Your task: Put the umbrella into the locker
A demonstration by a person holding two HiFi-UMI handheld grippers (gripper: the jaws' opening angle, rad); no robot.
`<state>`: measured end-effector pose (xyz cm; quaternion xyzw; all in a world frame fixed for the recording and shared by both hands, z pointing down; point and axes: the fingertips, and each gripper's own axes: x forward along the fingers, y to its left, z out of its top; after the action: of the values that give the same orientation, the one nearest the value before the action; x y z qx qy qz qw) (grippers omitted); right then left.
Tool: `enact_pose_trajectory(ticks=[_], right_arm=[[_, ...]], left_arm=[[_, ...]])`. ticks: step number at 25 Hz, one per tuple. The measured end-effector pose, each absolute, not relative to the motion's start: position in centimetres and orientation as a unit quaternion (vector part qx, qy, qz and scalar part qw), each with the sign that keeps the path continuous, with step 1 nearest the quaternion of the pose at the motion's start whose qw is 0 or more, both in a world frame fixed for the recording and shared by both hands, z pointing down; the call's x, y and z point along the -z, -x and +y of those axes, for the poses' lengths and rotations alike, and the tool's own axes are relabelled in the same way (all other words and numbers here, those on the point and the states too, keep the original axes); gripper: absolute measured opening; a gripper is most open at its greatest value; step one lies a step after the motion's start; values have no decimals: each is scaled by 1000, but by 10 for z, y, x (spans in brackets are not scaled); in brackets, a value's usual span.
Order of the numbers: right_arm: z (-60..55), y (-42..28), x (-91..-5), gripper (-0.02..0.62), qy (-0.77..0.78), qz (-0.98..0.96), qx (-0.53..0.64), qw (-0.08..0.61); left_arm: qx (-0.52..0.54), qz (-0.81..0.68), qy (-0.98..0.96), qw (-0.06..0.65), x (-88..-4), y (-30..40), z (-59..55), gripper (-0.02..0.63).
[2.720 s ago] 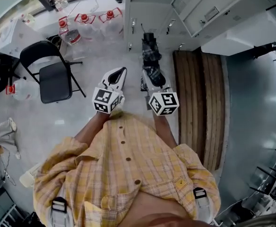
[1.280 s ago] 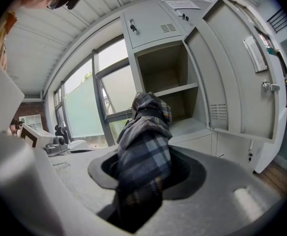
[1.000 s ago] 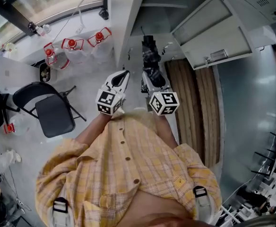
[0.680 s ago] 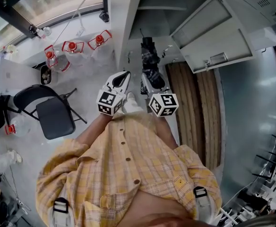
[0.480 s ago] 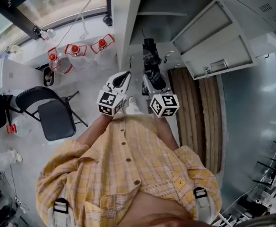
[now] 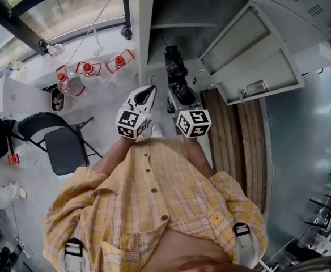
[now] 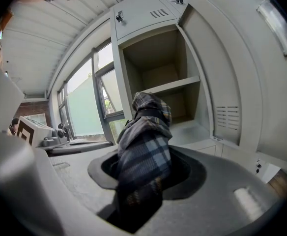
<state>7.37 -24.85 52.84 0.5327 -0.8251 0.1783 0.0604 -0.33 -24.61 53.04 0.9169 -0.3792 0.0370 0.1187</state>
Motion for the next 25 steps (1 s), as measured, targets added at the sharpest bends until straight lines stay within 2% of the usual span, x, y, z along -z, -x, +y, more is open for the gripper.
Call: enact_pose_trajectory(ticks=[15,25], right_arm=[[-275,-80,-534,192,-530,-826,-180,68],[-314,-92,-541,192,-533,-825,-139,124]], left_arm=[[-49,-376,-919,106,-535,-8,-259,5],[-51,-388,-914,102,-534,4,-264,5]])
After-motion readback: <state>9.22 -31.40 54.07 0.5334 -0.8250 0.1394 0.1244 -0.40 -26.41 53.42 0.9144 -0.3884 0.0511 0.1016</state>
